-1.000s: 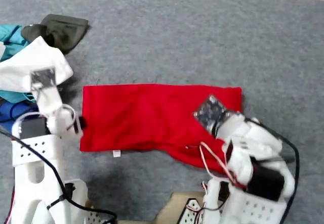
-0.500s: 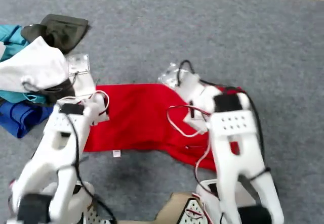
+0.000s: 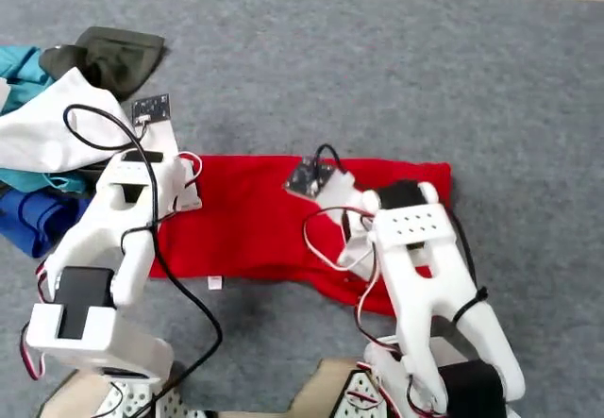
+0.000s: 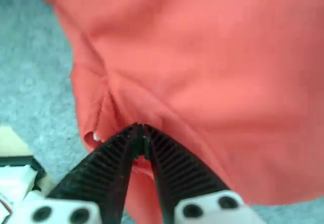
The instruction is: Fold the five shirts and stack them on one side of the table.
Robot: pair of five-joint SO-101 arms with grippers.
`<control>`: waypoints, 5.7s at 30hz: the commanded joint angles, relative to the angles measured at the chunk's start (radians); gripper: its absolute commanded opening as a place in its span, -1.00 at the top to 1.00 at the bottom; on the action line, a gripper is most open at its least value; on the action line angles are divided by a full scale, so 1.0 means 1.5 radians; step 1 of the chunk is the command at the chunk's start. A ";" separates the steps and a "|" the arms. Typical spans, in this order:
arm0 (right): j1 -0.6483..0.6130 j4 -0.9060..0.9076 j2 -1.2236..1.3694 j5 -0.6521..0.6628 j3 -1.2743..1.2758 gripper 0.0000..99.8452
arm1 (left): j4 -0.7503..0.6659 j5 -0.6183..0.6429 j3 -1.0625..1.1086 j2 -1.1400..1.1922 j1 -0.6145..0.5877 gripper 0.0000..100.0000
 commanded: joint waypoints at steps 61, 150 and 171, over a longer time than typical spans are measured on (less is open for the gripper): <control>0.189 0.051 0.173 0.077 -0.435 0.99 | 0.106 0.003 -0.210 -0.030 -0.065 0.96; 0.020 -0.011 0.078 0.170 0.024 0.99 | -0.157 -0.072 0.239 -0.276 -0.184 0.96; 0.027 0.250 0.490 0.291 -0.695 0.99 | -0.157 -0.072 0.239 -0.276 -0.184 0.96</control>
